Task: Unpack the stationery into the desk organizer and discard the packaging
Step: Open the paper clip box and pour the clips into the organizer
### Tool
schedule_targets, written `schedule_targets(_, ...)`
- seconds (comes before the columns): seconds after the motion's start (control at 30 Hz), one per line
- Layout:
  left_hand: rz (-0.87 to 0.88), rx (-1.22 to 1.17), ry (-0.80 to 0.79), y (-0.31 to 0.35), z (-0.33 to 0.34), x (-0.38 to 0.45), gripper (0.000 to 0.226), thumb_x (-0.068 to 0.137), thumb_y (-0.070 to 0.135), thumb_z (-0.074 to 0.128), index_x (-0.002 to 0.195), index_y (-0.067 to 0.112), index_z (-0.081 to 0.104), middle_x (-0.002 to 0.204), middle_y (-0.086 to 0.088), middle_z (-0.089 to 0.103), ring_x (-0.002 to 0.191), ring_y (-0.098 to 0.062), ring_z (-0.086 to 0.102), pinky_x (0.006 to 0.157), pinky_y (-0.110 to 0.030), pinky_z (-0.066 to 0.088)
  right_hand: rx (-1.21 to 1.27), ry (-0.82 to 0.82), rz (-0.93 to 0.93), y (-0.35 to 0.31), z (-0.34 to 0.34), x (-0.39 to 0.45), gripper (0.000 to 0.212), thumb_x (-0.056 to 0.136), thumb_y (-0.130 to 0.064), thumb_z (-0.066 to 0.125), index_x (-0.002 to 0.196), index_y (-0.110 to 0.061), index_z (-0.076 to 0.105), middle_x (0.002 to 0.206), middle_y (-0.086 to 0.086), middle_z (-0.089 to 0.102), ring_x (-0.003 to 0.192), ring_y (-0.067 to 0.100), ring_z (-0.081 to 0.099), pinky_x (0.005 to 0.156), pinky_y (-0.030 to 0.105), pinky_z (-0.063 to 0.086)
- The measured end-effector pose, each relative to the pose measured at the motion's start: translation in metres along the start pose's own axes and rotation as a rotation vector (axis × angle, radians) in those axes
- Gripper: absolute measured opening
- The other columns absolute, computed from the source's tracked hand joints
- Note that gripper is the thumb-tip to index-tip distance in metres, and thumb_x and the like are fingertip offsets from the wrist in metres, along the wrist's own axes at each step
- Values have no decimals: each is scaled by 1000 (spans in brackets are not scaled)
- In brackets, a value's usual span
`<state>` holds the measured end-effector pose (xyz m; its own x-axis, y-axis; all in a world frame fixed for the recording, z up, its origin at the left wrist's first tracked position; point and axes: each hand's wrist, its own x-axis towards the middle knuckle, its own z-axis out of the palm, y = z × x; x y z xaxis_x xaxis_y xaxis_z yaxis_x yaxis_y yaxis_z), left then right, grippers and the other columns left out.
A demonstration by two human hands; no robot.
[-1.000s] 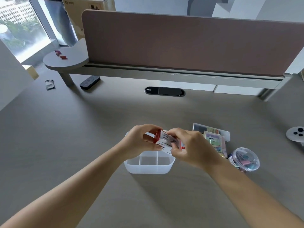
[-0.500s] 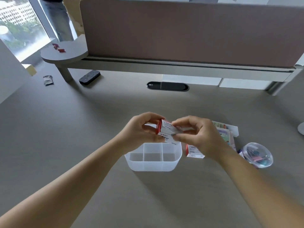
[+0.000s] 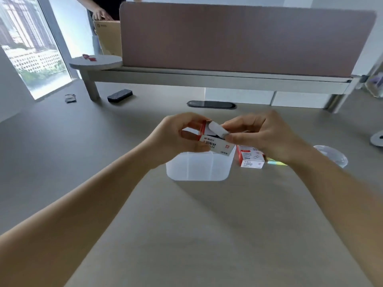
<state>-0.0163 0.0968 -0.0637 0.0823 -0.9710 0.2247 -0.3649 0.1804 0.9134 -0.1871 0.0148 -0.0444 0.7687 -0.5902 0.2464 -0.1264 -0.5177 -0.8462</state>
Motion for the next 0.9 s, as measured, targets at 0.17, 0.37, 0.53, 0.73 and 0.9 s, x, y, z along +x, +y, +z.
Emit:
schedule_targets(0.17, 44, 19, 6, -7, 26, -54, 39, 68, -9, 67, 97, 15, 58, 89, 7, 62, 73, -5, 65, 67, -12, 53, -75, 11, -43, -5, 22, -54, 20, 78, -8, 63, 73, -27, 69, 66, -10, 70, 67, 9, 63, 64, 22, 49)
schedule_targets(0.37, -4, -63, -15, -19, 56, -95, 34, 70, -10, 64, 96, 10, 57, 90, 1, 61, 75, -9, 62, 65, -14, 54, 81, 115, 52, 6, 44, -92, 12, 85, -10, 56, 79, -17, 63, 74, 0, 64, 59, 1, 63, 67, 20, 57)
schedule_targets(0.53, -69, -127, -63, -36, 76, -93, 50, 70, -11, 64, 105, 21, 48, 94, -6, 58, 79, -15, 61, 68, -16, 54, 117, 364, 94, 38, 49, -98, 20, 85, -11, 55, 73, -19, 42, 64, 2, 44, 57, 16, 59, 50, 27, 57)
schedule_targets(0.73, -81, -145, -112, -58, 89, -73, 65, 69, -14, 63, 101, 40, 45, 92, -4, 56, 76, -13, 62, 72, -21, 55, 85, 384, 165, 76, 48, -88, 21, 88, -11, 52, 70, -18, 46, 68, 3, 49, 44, 2, 55, 45, 17, 52)
schedule_targets(0.9, -47, -150, -35, -63, 82, -68, 56, 69, -12, 64, 99, 34, 52, 93, 0, 58, 80, -10, 62, 67, -15, 54, 162, 273, 194, 76, 49, -83, 5, 87, -22, 53, 83, -25, 53, 88, 3, 60, 55, 8, 63, 51, 21, 55)
